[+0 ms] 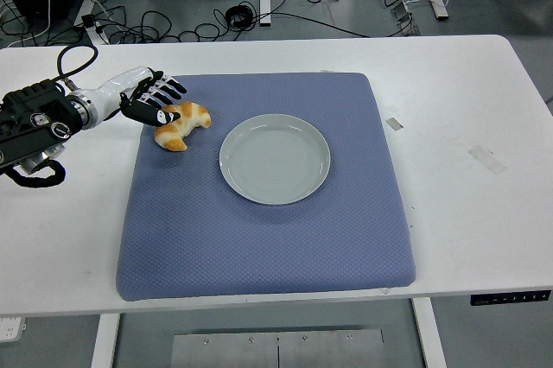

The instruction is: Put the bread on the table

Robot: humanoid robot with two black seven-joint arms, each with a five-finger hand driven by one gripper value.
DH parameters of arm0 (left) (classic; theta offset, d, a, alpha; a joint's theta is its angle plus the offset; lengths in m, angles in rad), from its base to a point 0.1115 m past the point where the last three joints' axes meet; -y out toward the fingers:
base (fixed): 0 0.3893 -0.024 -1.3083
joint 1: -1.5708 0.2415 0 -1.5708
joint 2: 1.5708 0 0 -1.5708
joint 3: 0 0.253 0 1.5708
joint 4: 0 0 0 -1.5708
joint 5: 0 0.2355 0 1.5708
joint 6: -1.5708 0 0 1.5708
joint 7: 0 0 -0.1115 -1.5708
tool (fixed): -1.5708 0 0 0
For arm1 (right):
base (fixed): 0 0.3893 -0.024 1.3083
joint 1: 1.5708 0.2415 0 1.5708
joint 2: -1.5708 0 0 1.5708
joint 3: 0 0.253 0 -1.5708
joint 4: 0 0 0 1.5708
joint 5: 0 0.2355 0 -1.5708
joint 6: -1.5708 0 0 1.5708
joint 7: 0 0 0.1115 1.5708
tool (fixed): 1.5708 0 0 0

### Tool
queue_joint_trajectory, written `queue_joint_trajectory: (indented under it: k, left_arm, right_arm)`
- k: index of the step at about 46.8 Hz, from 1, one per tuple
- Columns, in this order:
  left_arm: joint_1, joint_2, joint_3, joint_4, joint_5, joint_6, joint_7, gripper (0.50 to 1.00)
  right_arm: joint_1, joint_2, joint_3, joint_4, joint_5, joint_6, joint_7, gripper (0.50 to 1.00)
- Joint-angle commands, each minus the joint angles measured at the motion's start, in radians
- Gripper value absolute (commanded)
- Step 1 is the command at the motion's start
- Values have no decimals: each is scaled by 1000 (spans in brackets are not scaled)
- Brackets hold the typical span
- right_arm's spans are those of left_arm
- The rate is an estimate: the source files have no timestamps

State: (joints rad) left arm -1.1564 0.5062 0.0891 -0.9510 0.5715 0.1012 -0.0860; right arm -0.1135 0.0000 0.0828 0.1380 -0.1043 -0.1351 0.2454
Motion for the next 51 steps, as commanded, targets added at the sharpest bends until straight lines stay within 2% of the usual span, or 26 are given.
queue_joint_trajectory:
  k: [1, 11, 16, 23, 34, 46, 51]
  left_arm:
    - [0, 0, 0, 0, -1, 0, 0, 746]
    - [-9, 2, -6, 0, -1, -1, 2, 864]
    - [-12, 3, -11, 0, -15, -1, 2, 896]
    - [-19, 5, -8, 0, -114, -1, 2, 933]
    - [-57, 9, -17, 0, -127, -1, 2, 960]
    - [-54, 14, -137, 4, -206, -1, 3, 961]
    - [-55, 11, -175, 53, -206, -8, 9, 961]
  right_arm:
    - [0, 0, 0, 0, 0, 0, 0, 1000]
    - [0, 0, 0, 0, 0, 0, 0, 1000]
    - [0, 0, 0, 0, 0, 0, 0, 1000]
    - [0, 0, 0, 0, 0, 0, 0, 1000]
    - [0, 0, 0, 0, 0, 0, 0, 1000]
    - [0, 0, 0, 0, 0, 0, 0, 1000]
    - [0, 0, 0, 0, 0, 0, 0, 1000]
